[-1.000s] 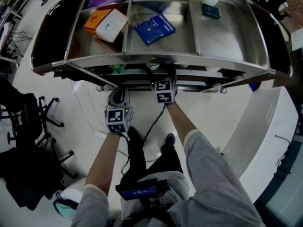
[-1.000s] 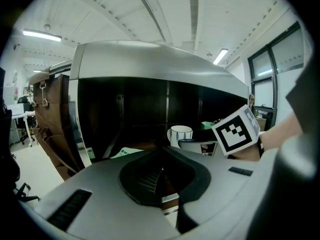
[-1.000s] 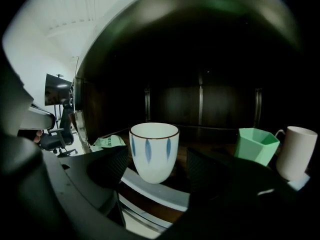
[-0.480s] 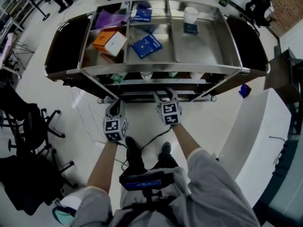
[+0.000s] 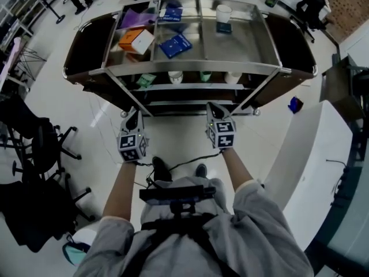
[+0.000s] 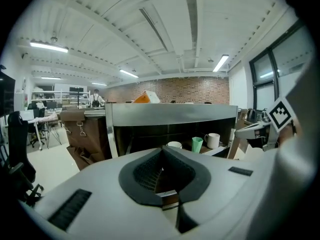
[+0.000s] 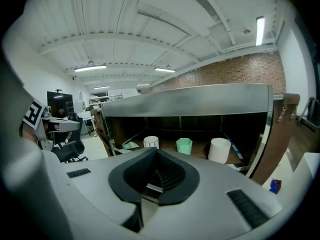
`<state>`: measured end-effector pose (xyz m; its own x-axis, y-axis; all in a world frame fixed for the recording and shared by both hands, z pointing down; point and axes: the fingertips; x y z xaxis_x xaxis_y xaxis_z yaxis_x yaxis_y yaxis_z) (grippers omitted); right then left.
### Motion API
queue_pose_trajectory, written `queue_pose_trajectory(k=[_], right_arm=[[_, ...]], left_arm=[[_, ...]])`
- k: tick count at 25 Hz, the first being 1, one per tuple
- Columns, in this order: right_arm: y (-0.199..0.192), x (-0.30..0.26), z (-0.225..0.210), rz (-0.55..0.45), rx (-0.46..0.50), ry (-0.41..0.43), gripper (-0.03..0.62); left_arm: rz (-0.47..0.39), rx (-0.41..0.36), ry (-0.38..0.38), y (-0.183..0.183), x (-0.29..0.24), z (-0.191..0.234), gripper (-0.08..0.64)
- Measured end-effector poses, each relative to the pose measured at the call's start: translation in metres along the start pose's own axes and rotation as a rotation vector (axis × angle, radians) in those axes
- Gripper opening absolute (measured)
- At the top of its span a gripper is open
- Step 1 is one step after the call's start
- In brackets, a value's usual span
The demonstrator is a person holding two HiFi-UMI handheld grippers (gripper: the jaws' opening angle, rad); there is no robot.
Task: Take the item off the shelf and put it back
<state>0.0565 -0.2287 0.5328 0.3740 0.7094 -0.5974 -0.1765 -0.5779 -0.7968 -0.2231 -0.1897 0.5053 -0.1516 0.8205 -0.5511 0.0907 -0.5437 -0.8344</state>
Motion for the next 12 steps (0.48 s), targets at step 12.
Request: queue_pose_trajectory(k=[12], right_arm=[[-0.030,0.070,-0.026,0.000,-0.044,-0.053,0.008]], left_arm=[[-0.005,-0.005,-0.010,-0.015,0.031,-0.005,0.005]])
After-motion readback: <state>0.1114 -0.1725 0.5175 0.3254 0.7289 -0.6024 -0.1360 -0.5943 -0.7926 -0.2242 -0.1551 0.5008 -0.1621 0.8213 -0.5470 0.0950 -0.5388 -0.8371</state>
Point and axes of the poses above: the fingertips, and each gripper's own axes: x backward along the fingers, z to its left, y out of its top, and after that the axes turned 13 degrees about z, right-handed
